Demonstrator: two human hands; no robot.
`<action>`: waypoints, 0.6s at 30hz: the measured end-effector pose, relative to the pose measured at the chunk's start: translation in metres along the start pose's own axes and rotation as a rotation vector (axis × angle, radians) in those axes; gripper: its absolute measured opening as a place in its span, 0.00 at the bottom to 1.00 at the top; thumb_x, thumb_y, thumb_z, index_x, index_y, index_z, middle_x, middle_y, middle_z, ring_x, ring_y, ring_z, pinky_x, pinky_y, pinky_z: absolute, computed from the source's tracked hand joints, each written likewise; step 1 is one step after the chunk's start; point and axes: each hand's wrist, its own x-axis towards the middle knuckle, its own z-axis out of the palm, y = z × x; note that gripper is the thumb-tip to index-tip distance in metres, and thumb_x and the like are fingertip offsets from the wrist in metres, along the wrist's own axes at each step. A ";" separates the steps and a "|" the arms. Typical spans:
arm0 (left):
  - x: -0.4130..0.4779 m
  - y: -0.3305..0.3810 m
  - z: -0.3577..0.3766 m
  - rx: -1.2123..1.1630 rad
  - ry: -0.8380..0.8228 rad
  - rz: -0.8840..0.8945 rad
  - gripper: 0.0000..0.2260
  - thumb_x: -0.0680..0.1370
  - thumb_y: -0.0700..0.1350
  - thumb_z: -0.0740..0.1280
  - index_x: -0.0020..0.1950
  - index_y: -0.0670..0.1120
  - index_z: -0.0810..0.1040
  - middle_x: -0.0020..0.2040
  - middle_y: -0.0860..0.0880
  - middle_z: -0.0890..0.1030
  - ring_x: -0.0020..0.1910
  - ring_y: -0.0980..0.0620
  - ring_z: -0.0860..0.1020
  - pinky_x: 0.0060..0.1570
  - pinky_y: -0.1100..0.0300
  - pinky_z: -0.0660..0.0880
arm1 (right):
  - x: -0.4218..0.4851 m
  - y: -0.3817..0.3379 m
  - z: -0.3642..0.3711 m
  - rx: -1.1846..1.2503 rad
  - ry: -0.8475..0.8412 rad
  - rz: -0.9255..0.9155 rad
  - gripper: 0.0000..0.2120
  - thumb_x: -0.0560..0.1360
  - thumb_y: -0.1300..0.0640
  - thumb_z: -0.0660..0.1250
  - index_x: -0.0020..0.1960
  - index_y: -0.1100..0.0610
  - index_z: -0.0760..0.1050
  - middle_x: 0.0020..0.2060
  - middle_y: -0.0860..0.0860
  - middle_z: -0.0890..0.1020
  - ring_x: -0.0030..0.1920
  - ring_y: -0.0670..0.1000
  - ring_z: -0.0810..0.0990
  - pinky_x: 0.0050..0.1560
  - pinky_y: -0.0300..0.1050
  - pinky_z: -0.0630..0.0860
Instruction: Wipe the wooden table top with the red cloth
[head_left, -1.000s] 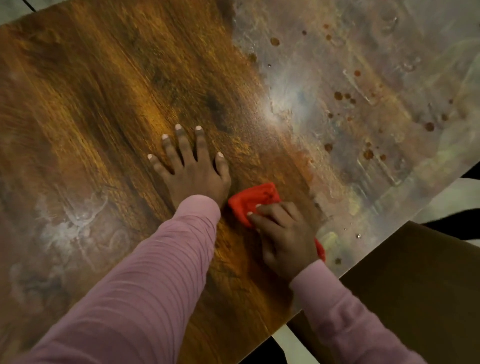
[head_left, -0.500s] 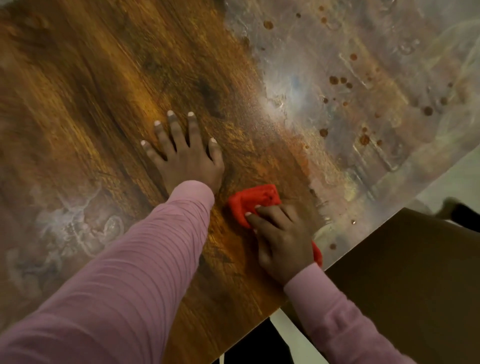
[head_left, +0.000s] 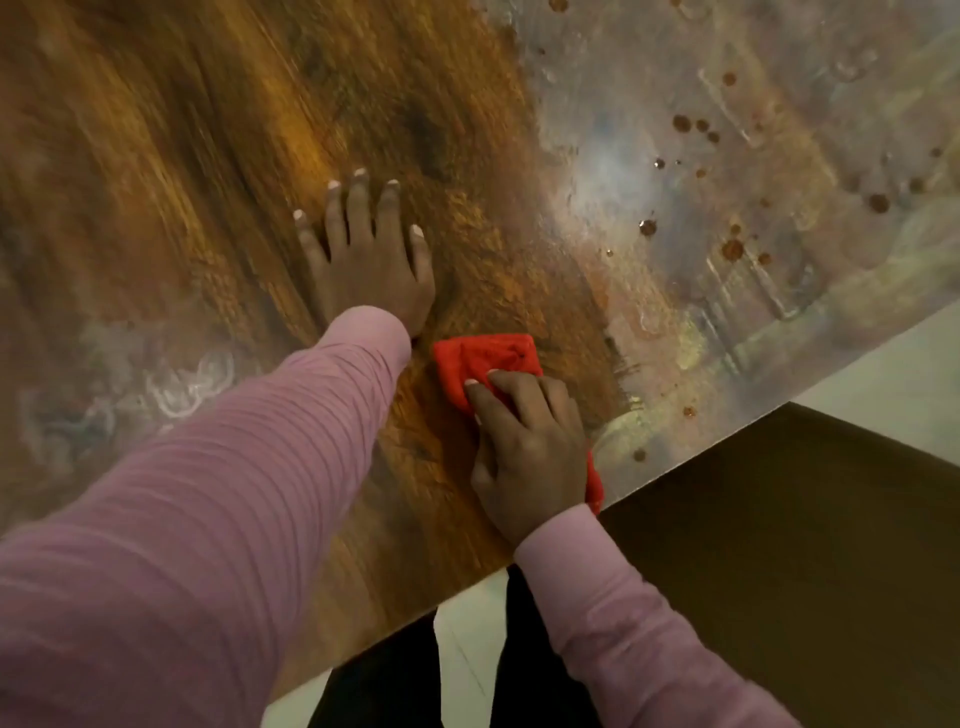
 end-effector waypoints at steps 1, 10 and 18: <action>-0.012 0.002 -0.001 0.006 0.012 0.010 0.24 0.79 0.53 0.50 0.75 0.49 0.61 0.76 0.45 0.60 0.76 0.43 0.54 0.72 0.37 0.47 | -0.007 -0.003 -0.003 0.034 0.013 0.007 0.20 0.69 0.56 0.58 0.56 0.58 0.81 0.52 0.56 0.81 0.50 0.59 0.76 0.47 0.50 0.73; -0.115 0.028 0.014 -0.003 -0.055 -0.077 0.23 0.80 0.51 0.51 0.76 0.50 0.59 0.78 0.46 0.57 0.77 0.44 0.52 0.74 0.42 0.42 | -0.086 0.022 -0.008 0.008 -0.196 -0.045 0.24 0.62 0.57 0.71 0.59 0.56 0.79 0.55 0.55 0.78 0.51 0.58 0.75 0.50 0.51 0.76; -0.117 0.029 0.014 0.025 -0.061 -0.098 0.23 0.81 0.51 0.48 0.77 0.51 0.55 0.78 0.46 0.53 0.77 0.44 0.48 0.74 0.43 0.42 | -0.057 0.073 -0.033 0.032 -0.034 0.199 0.18 0.68 0.65 0.68 0.57 0.58 0.80 0.52 0.56 0.78 0.51 0.60 0.73 0.50 0.57 0.76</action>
